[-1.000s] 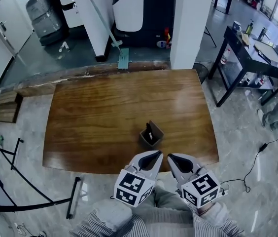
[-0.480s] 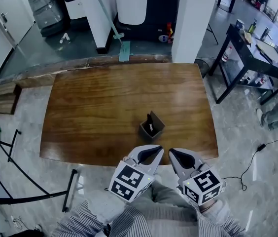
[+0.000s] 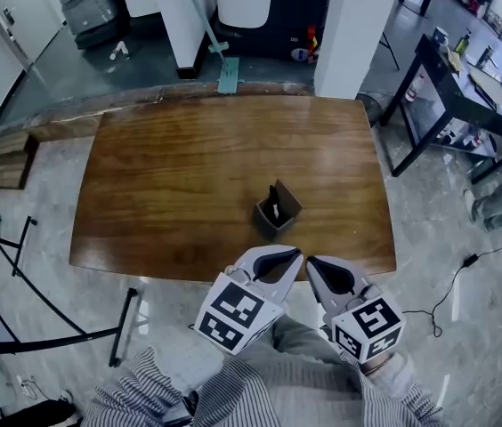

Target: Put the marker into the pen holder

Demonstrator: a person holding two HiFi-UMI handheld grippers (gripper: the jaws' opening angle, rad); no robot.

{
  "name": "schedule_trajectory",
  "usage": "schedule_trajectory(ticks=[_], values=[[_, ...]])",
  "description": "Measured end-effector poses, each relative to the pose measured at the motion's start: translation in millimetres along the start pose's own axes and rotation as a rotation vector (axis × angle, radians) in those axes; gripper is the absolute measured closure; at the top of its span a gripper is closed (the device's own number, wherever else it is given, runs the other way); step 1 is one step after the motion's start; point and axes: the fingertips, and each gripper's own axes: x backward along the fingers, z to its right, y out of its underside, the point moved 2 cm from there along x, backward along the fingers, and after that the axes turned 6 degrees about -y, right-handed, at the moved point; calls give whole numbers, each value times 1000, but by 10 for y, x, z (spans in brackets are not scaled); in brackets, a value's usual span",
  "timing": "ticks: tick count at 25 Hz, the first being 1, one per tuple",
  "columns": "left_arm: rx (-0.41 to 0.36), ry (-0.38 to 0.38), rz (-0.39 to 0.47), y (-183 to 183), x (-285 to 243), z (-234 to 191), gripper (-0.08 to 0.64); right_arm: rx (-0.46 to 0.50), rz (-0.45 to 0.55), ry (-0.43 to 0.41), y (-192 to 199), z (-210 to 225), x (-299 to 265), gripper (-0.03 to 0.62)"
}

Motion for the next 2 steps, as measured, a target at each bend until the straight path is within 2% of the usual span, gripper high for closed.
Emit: schedule_trajectory(ticks=[2], values=[[-1, 5, 1, -1, -3, 21, 552, -1, -5, 2, 21, 12, 12, 594]])
